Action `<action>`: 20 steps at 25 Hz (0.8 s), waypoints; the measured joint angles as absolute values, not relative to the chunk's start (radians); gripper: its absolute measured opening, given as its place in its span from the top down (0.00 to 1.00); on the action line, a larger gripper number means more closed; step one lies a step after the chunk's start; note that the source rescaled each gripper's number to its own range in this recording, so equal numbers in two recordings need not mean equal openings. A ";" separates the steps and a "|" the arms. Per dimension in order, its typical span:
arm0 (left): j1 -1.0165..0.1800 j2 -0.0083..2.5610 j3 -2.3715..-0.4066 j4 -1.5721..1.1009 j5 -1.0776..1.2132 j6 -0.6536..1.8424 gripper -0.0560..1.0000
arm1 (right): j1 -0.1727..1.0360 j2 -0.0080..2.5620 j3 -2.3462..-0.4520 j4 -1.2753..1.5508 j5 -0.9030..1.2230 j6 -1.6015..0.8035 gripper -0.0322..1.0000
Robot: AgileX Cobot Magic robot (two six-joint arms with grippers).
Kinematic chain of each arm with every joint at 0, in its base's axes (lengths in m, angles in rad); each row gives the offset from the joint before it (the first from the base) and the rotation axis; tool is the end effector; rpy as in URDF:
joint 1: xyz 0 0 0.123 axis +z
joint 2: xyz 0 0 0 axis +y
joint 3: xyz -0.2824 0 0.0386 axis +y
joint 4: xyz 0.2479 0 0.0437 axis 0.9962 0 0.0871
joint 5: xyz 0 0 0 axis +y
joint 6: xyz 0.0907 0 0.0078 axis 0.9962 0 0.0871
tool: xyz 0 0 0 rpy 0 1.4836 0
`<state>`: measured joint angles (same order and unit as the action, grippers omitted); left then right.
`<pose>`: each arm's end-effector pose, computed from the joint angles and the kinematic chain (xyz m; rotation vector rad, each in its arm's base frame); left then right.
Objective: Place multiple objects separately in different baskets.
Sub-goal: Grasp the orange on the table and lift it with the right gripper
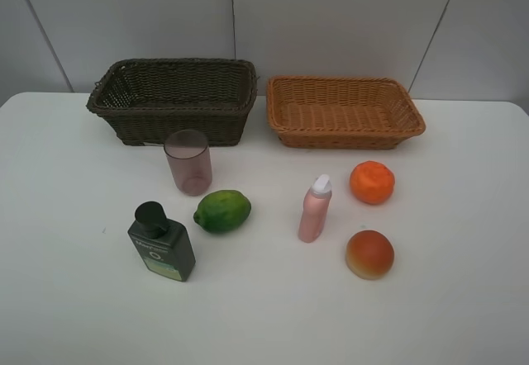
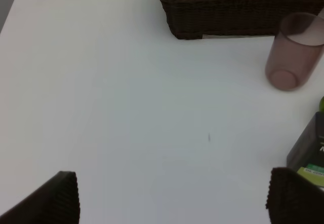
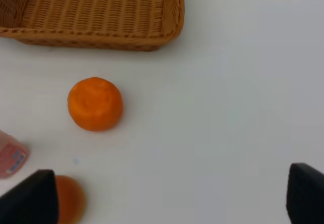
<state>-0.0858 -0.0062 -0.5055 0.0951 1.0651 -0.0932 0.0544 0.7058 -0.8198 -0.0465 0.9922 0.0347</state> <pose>-0.0062 0.0081 0.2786 -0.0128 2.0333 0.0011 0.1153 0.0027 0.3424 -0.0344 2.3603 -0.0150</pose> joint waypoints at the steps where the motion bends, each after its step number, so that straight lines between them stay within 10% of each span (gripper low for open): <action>1: -0.086 -0.006 -0.505 0.095 1.065 -0.093 0.04 | 0.054 0.754 -0.836 -0.025 0.993 0.044 0.03; 20: -0.086 -0.006 -0.505 0.095 1.065 -0.093 0.04 | 0.303 1.529 -1.056 -0.045 0.889 0.507 0.03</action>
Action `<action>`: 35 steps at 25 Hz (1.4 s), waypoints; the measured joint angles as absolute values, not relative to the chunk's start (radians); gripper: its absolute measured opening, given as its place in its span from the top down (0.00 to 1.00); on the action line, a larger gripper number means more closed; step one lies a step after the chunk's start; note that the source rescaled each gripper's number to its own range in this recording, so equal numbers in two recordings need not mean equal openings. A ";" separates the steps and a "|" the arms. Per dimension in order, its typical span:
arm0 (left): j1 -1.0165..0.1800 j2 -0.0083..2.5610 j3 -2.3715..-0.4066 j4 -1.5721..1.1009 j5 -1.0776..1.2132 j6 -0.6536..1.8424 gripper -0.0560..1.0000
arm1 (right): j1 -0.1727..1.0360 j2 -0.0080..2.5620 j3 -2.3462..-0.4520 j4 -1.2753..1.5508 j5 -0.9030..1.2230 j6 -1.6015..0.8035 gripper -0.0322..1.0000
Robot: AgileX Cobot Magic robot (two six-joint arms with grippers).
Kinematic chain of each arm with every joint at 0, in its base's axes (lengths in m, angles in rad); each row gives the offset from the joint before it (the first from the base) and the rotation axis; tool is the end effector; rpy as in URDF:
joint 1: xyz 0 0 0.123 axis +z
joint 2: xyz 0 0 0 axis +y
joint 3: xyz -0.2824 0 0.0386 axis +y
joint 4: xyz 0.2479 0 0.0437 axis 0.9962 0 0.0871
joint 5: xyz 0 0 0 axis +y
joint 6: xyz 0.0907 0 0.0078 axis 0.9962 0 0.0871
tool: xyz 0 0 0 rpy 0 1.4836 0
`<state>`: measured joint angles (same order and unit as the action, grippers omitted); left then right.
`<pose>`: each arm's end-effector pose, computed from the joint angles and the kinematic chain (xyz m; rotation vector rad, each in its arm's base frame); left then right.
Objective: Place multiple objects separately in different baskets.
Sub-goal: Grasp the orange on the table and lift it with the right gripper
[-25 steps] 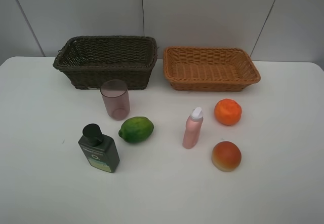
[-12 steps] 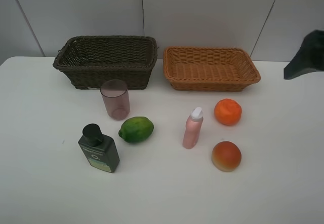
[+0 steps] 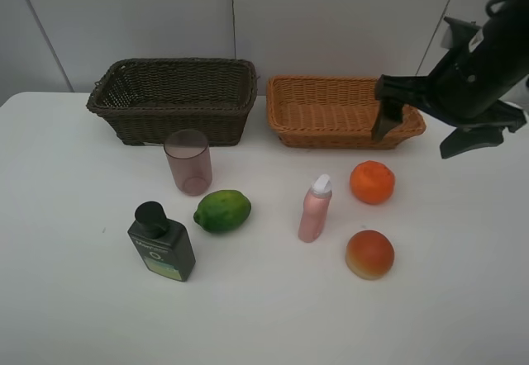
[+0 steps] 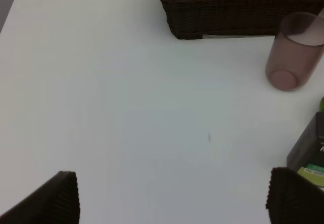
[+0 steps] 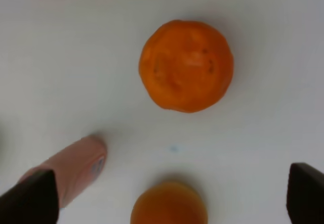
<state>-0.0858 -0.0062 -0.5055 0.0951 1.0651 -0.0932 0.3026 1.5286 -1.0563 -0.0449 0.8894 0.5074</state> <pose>-0.0062 0.0081 0.2786 -0.0128 2.0333 0.0011 0.2814 0.0845 0.2459 0.2588 2.8400 0.1165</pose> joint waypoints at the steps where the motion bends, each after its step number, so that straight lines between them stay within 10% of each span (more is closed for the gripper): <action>1: -0.086 -0.006 -0.505 0.095 1.065 -0.093 0.04 | 0.303 1.557 -1.068 -0.068 0.889 0.531 0.03; 35: -0.086 -0.006 -0.505 0.095 1.065 -0.093 0.04 | 0.302 1.901 -1.176 -0.188 0.673 0.659 0.01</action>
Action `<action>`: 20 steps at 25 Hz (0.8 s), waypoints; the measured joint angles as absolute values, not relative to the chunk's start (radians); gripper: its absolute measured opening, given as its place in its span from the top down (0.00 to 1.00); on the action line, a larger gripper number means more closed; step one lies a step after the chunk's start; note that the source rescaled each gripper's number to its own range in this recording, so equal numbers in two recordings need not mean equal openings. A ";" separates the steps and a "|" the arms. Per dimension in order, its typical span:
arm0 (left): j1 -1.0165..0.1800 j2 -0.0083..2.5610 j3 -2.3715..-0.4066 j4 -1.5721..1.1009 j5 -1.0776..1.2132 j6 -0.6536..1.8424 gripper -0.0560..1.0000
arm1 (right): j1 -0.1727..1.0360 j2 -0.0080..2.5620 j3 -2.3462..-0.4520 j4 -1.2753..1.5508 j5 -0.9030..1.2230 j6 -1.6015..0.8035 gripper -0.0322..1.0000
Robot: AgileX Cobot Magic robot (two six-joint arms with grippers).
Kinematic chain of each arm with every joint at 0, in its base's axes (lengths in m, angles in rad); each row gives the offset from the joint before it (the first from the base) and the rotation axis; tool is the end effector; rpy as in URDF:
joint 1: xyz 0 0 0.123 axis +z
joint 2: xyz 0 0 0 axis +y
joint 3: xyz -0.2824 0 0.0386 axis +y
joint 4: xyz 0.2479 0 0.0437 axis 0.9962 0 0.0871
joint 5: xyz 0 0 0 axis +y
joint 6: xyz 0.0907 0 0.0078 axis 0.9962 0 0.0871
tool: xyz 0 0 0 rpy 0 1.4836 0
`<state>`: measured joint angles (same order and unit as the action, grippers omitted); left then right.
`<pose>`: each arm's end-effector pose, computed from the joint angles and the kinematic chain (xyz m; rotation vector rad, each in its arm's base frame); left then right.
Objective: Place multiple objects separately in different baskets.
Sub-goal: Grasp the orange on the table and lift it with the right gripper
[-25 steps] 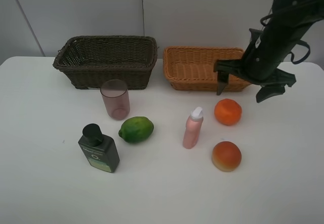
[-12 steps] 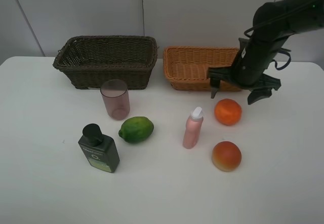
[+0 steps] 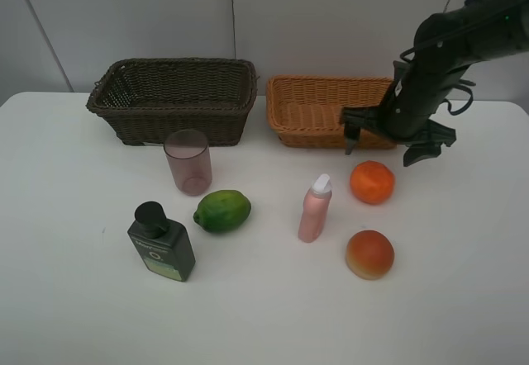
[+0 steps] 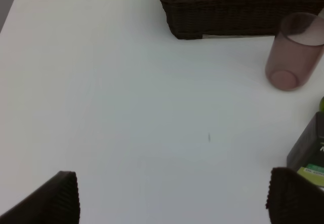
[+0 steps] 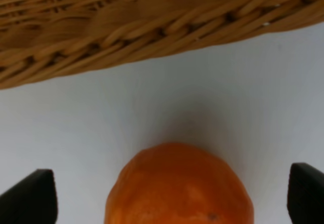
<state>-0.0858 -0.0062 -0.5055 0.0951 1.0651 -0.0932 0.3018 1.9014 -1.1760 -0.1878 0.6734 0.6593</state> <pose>-0.0062 0.0081 0.2786 -0.0128 2.0333 0.0011 0.3531 0.0988 0.1586 0.3210 2.8319 -0.0010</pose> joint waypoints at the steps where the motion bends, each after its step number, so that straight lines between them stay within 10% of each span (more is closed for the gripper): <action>1: -0.086 -0.006 -0.505 0.095 1.065 -0.093 0.04 | 0.302 1.913 -1.176 -0.188 0.672 0.660 0.01; 20: -0.086 -0.006 -0.505 0.095 1.065 -0.093 0.04 | 0.302 2.031 -1.176 -0.138 0.663 0.659 0.07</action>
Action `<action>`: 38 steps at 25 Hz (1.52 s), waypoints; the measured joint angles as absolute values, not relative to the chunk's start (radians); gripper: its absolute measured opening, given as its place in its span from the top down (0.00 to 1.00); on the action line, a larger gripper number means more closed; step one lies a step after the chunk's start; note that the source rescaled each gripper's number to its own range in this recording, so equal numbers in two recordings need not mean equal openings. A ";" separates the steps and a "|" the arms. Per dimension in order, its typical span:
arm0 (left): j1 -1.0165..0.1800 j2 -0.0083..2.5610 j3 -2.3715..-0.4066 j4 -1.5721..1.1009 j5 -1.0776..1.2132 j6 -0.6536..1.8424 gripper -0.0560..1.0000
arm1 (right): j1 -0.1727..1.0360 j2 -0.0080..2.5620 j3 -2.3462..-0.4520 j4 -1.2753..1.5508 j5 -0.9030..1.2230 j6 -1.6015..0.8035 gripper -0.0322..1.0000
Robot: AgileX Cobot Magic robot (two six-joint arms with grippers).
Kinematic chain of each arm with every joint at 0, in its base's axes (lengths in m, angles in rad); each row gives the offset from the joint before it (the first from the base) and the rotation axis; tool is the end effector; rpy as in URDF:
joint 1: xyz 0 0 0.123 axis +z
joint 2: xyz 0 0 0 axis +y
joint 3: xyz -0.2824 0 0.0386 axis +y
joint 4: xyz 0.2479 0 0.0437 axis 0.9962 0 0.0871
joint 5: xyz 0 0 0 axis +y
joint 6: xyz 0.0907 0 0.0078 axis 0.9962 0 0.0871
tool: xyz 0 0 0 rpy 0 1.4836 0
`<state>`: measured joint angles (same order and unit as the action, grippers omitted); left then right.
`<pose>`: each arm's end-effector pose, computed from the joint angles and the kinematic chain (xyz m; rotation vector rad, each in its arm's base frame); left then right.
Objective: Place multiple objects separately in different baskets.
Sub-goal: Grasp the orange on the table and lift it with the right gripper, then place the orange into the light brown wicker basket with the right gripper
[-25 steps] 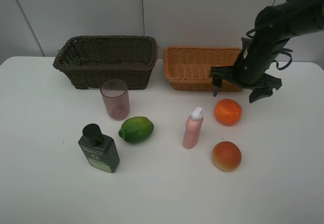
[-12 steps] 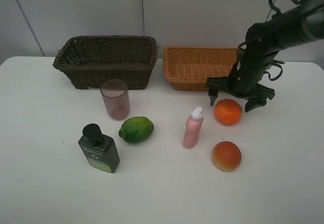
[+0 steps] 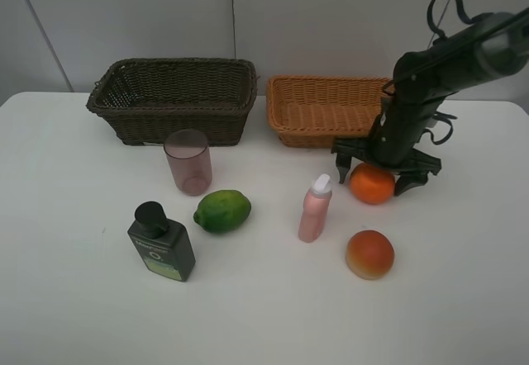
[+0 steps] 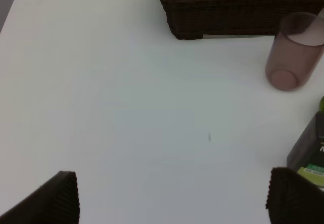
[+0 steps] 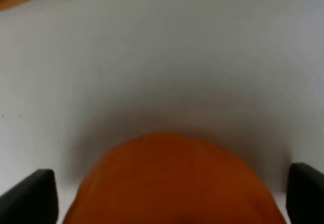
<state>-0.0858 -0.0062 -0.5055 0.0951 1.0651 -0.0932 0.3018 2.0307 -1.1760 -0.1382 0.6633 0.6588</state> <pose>-0.0062 0.0081 0.2786 -0.0128 2.0333 0.0011 0.3542 0.1022 0.1108 0.3768 2.9509 -0.0261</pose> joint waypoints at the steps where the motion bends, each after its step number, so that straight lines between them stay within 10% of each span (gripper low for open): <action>1: -0.086 -0.006 -0.505 0.095 1.065 -0.093 0.04 | 0.302 2.035 -1.176 -0.138 0.664 0.659 0.10; 5: -0.086 -0.006 -0.505 0.095 1.065 -0.093 0.04 | 0.302 2.039 -1.176 -0.137 0.671 0.659 0.34; 24: -0.086 -0.006 -0.505 0.095 1.065 -0.093 0.04 | 0.302 2.036 -1.176 -0.138 0.691 0.644 0.34; 38: -0.086 -0.006 -0.505 0.095 1.065 -0.093 0.04 | 0.347 1.848 -1.208 -0.091 1.013 0.204 0.34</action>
<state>-0.0858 -0.0062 -0.5055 0.0951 1.0651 -0.0932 0.3474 1.8476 -1.2079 -0.0908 1.0133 0.2039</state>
